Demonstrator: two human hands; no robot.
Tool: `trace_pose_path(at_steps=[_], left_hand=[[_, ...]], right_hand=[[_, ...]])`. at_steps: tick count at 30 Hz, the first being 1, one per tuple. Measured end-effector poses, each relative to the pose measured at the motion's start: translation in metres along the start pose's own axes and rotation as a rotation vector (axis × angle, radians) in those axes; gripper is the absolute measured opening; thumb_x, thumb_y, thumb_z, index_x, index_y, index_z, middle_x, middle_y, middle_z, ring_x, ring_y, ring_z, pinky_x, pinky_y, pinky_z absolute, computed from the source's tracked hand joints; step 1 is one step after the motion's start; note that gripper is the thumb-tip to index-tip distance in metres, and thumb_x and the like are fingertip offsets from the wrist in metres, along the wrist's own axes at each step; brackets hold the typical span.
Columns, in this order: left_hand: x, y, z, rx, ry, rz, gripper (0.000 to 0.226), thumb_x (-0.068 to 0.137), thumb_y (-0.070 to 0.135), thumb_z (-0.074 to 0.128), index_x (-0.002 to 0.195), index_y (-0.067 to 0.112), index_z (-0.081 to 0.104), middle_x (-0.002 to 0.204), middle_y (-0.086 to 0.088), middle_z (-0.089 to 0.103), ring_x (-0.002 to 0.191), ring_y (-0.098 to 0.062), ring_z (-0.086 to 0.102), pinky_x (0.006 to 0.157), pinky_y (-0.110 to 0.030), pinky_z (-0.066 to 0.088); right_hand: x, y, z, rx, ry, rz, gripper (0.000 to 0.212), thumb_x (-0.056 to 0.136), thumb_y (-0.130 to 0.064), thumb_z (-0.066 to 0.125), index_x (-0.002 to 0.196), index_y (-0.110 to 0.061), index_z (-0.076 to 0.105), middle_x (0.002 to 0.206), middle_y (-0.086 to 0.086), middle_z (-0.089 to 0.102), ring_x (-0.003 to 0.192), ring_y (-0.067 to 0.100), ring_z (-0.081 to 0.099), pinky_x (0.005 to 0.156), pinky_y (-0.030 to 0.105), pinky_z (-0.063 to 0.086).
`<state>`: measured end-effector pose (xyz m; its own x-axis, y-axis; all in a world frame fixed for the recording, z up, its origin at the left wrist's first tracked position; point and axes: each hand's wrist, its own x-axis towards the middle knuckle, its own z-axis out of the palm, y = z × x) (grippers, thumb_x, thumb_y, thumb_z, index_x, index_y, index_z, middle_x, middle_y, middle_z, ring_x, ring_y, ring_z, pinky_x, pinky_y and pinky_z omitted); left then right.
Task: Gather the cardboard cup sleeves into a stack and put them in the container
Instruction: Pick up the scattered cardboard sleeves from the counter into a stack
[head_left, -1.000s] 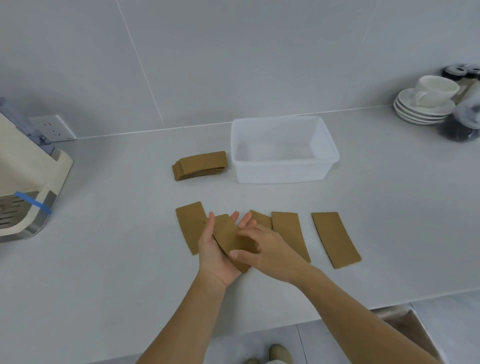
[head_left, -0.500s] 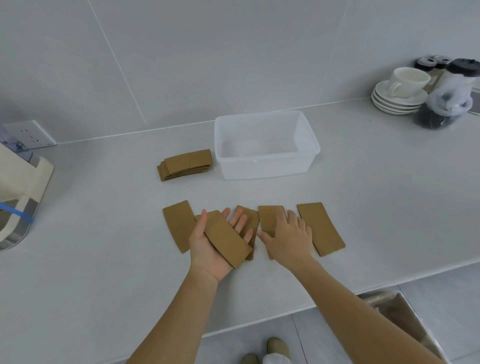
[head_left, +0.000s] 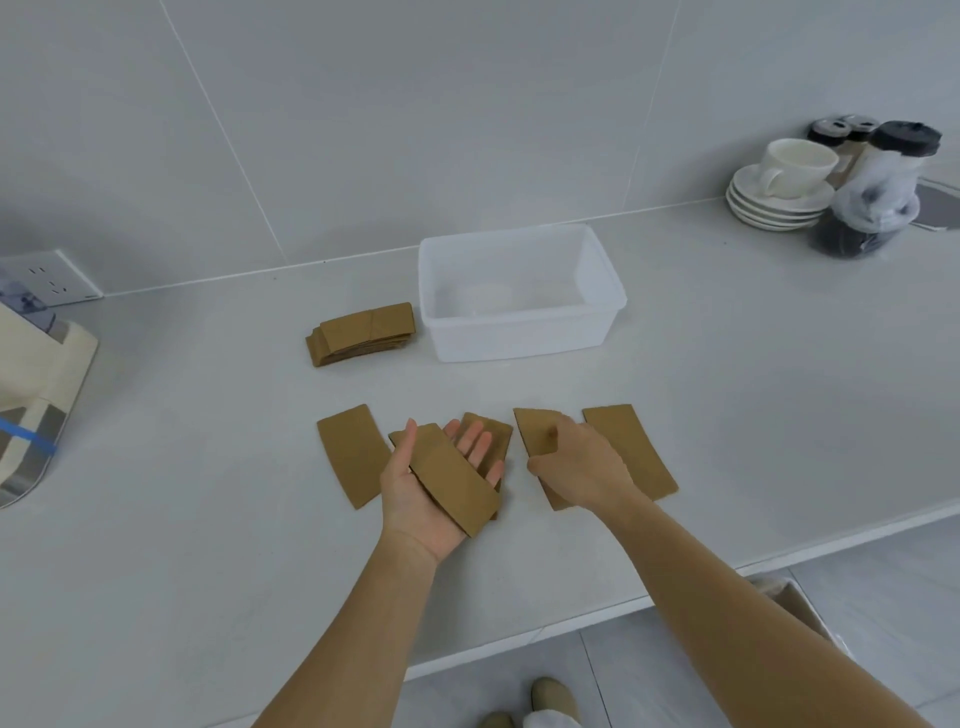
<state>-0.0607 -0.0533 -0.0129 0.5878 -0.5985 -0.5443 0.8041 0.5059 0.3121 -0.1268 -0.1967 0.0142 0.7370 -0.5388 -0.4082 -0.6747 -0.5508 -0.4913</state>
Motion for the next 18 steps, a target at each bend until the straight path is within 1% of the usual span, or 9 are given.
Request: trace_pose_path(at_steps=[3, 7, 8, 9, 10, 11, 12, 15, 18], left_hand=[[0.001, -0.004, 0.008, 0.020, -0.005, -0.019, 0.061, 0.080, 0.051, 0.057, 0.124, 0.009, 0.057, 0.122, -0.015, 0.065, 0.117, -0.028, 0.057, 0.100, -0.050, 0.042], [0.004, -0.008, 0.018, 0.045, -0.025, -0.040, 0.066, 0.077, 0.054, 0.059, 0.126, 0.011, 0.057, 0.124, -0.012, 0.064, 0.114, -0.027, 0.059, 0.097, -0.047, 0.045], [0.004, -0.010, 0.020, 0.069, -0.046, -0.051, 0.064, 0.077, 0.056, 0.058, 0.122, 0.011, 0.060, 0.123, -0.010, 0.065, 0.112, -0.028, 0.061, 0.096, -0.046, 0.047], [0.003, -0.011, 0.023, 0.094, -0.072, -0.064, 0.060, 0.078, 0.057, 0.055, 0.114, 0.011, 0.066, 0.117, -0.010, 0.068, 0.105, -0.029, 0.065, 0.091, -0.045, 0.051], [0.002, -0.013, 0.026, 0.116, -0.100, -0.073, 0.057, 0.080, 0.058, 0.050, 0.105, 0.011, 0.071, 0.108, -0.010, 0.071, 0.097, -0.028, 0.068, 0.083, -0.043, 0.055], [0.002, -0.015, 0.029, 0.134, -0.118, -0.080, 0.055, 0.081, 0.059, 0.048, 0.098, 0.013, 0.073, 0.101, -0.009, 0.073, 0.090, -0.027, 0.070, 0.077, -0.040, 0.057], [0.001, -0.018, 0.032, 0.147, -0.122, -0.085, 0.053, 0.080, 0.059, 0.049, 0.097, 0.015, 0.073, 0.098, -0.007, 0.073, 0.088, -0.026, 0.070, 0.075, -0.038, 0.056], [0.002, -0.022, 0.036, 0.168, -0.099, -0.086, 0.049, 0.076, 0.058, 0.055, 0.099, 0.018, 0.071, 0.100, -0.004, 0.072, 0.096, -0.024, 0.066, 0.084, -0.039, 0.050], [0.002, -0.026, 0.042, 0.176, -0.082, -0.121, 0.061, 0.071, 0.057, 0.061, 0.115, 0.015, 0.065, 0.117, -0.005, 0.067, 0.112, -0.025, 0.061, 0.092, -0.040, 0.047]], right_hand=[[-0.006, -0.010, -0.018, 0.207, -0.032, -0.022, 0.050, 0.081, -0.026, 0.057, 0.128, -0.014, 0.044, 0.122, 0.006, 0.052, 0.108, 0.024, 0.052, 0.094, 0.039, 0.047], [-0.020, -0.024, -0.028, 0.302, -0.020, -0.171, 0.054, 0.080, -0.028, 0.060, 0.130, -0.017, 0.044, 0.127, 0.003, 0.048, 0.105, 0.017, 0.047, 0.086, 0.030, 0.043], [-0.025, -0.026, -0.028, 0.325, -0.025, -0.210, 0.054, 0.080, -0.028, 0.061, 0.131, -0.018, 0.044, 0.128, 0.003, 0.047, 0.106, 0.015, 0.046, 0.086, 0.028, 0.041], [-0.028, -0.027, -0.027, 0.334, -0.028, -0.245, 0.055, 0.081, -0.028, 0.061, 0.132, -0.018, 0.043, 0.129, 0.002, 0.047, 0.107, 0.014, 0.045, 0.086, 0.026, 0.038], [-0.031, -0.028, -0.026, 0.330, -0.027, -0.273, 0.054, 0.082, -0.028, 0.061, 0.133, -0.019, 0.043, 0.130, 0.002, 0.046, 0.109, 0.014, 0.045, 0.086, 0.025, 0.036], [-0.033, -0.028, -0.023, 0.321, -0.023, -0.293, 0.053, 0.083, -0.027, 0.061, 0.132, -0.019, 0.043, 0.130, 0.001, 0.047, 0.111, 0.014, 0.045, 0.085, 0.024, 0.035], [-0.035, -0.027, -0.021, 0.314, -0.017, -0.307, 0.052, 0.083, -0.027, 0.061, 0.132, -0.019, 0.044, 0.129, 0.001, 0.047, 0.113, 0.015, 0.046, 0.084, 0.023, 0.035], [-0.037, -0.024, -0.014, 0.325, -0.036, -0.332, 0.050, 0.083, -0.026, 0.061, 0.130, -0.019, 0.045, 0.127, 0.002, 0.047, 0.113, 0.015, 0.047, 0.084, 0.023, 0.038], [-0.037, -0.018, -0.011, 0.303, -0.048, -0.357, 0.051, 0.083, -0.026, 0.060, 0.131, -0.019, 0.045, 0.125, 0.004, 0.046, 0.116, 0.017, 0.046, 0.090, 0.026, 0.041]])
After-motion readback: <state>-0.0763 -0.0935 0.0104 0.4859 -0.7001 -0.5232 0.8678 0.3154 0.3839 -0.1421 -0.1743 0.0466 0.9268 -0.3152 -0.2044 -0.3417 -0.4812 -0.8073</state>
